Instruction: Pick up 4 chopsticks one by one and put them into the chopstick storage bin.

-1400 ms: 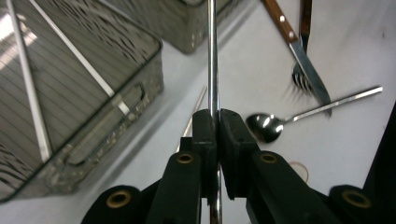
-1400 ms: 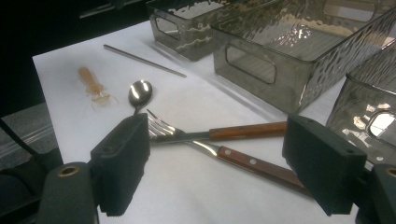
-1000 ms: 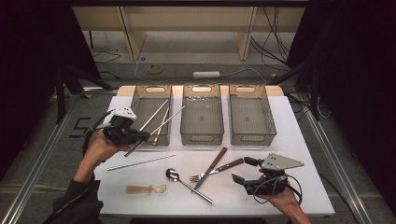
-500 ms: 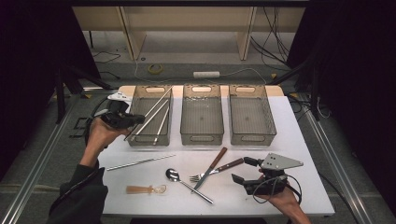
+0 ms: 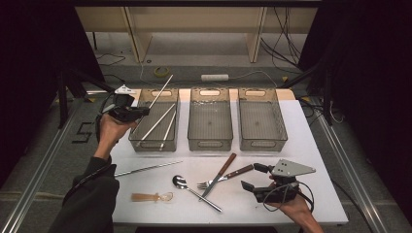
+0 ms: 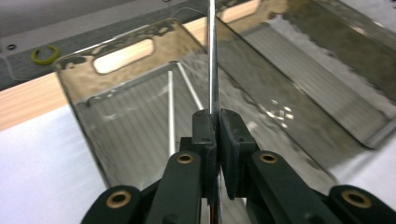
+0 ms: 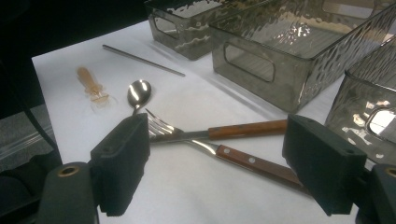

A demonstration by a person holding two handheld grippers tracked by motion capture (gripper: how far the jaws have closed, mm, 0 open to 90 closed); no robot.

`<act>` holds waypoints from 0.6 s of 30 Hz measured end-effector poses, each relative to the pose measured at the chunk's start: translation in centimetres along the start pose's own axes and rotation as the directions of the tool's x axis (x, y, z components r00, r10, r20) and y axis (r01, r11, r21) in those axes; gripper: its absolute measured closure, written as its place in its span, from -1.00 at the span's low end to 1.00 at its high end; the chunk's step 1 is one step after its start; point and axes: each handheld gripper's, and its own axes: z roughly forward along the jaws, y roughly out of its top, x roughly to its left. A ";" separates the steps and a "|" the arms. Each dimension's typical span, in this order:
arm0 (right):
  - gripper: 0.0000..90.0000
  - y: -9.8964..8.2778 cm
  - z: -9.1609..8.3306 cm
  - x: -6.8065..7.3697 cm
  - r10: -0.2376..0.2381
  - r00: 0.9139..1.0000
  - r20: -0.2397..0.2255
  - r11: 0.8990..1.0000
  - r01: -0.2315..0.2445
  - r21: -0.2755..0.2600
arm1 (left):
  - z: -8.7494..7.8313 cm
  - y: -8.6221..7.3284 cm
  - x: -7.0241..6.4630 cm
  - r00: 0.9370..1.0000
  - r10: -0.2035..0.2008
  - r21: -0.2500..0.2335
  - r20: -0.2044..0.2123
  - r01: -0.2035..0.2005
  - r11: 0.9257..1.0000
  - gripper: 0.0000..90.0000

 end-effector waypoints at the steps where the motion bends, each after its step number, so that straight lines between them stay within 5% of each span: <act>1: -0.46 0.0 0.0 0.0 -0.001 1.000 0.000 1.000 0.001 0.000 | 0.2 -0.1 0.2 1.000 -0.009 -0.005 -0.006 0.009 1.000 0.88; 5: -0.46 0.0 0.0 0.0 0.000 1.000 0.000 1.000 0.000 0.002 | 0.6 -0.4 0.8 0.999 -0.049 -0.020 -0.006 0.049 0.999 0.88; 18: -0.46 0.0 0.0 0.0 -0.002 1.000 -0.001 1.000 0.002 0.004 | 1.9 -1.9 1.3 0.997 -0.073 -0.014 -0.032 0.073 0.997 0.88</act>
